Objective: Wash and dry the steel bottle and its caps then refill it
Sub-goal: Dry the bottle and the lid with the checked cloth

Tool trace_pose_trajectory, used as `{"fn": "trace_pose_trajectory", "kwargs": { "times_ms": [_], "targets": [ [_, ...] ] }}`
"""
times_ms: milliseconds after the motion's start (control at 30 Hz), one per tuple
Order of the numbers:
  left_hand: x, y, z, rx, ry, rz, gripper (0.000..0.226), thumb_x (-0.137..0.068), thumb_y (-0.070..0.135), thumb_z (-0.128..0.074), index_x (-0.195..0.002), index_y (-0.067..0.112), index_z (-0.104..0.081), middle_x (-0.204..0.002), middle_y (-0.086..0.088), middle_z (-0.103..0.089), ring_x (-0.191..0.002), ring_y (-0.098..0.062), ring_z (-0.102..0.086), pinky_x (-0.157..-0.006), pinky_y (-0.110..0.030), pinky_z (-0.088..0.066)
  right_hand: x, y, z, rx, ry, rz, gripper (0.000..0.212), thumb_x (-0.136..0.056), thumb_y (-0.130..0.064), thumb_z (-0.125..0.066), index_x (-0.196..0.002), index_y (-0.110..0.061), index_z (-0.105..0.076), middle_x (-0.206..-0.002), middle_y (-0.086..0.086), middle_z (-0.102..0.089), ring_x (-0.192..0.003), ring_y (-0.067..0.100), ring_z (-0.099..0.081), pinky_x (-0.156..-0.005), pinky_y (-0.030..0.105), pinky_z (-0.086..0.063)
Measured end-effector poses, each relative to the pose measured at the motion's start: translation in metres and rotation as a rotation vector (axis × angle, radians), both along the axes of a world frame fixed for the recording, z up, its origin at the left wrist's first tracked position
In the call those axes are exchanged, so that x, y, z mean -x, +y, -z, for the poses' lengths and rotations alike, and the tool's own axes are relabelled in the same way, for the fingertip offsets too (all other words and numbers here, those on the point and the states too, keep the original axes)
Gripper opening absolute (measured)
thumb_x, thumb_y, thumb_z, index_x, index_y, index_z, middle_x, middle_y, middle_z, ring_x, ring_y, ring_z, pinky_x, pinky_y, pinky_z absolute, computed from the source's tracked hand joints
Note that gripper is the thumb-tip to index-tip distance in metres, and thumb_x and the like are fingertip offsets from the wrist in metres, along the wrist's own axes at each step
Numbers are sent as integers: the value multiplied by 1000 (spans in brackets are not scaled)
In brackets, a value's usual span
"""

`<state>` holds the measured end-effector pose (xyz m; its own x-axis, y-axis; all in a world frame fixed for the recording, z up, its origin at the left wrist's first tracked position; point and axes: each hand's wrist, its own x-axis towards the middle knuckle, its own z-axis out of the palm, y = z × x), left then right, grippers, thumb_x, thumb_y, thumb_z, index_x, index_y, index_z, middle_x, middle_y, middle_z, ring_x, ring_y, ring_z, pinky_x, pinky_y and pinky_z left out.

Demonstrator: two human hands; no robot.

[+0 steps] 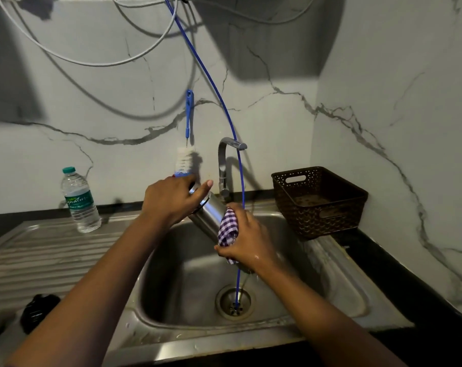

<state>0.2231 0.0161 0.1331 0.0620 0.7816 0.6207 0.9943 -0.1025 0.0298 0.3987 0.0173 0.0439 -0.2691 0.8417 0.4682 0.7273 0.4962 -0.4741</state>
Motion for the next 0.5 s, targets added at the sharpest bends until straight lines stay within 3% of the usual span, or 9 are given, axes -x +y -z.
{"fn": "trace_pose_trajectory", "kwargs": {
  "times_ms": [100,200,267,400,500],
  "targets": [
    [5,1,21,-34,-162,21,55,-84,58,-20,-96,21,-60,-86,-12,-66,-83,-33,-59,-62,-32,-31,-5,-4,2,-209,-139,13,95,-65,-45,-78,-142,-27,-26,-135,2,-45,-121,22,-46,-102,36,-36],
    [2,0,39,-54,-432,65,40,-82,50,-28,-76,21,-55,-72,-7,-61,-71,-29,-57,-57,-31,-31,7,-8,9,-523,-280,100,101,-55,-45,-83,-139,-19,-34,-125,11,-55,-110,27,-57,-95,41,-45],
    [3,1,50,-67,-566,77,35,-82,48,-32,-68,21,-51,-67,-5,-57,-68,-28,-54,-57,-31,-32,16,-7,9,-597,-311,96,101,-58,-46,-81,-142,-18,-31,-127,13,-53,-111,27,-56,-95,42,-45],
    [14,6,69,-81,-758,66,41,-81,46,-34,-74,15,-60,-73,-10,-61,-73,-29,-55,-61,-33,-33,-12,3,4,-517,-387,25,95,-64,-55,-76,-141,-23,-33,-132,11,-51,-116,27,-53,-99,44,-41],
    [23,10,73,-66,-840,23,47,-80,46,-34,-75,8,-60,-76,-15,-62,-75,-32,-54,-63,-35,-35,-48,8,1,-167,-359,-10,100,-63,-57,-76,-144,-31,-26,-141,1,-42,-126,22,-41,-107,41,-34]
  ]
}}
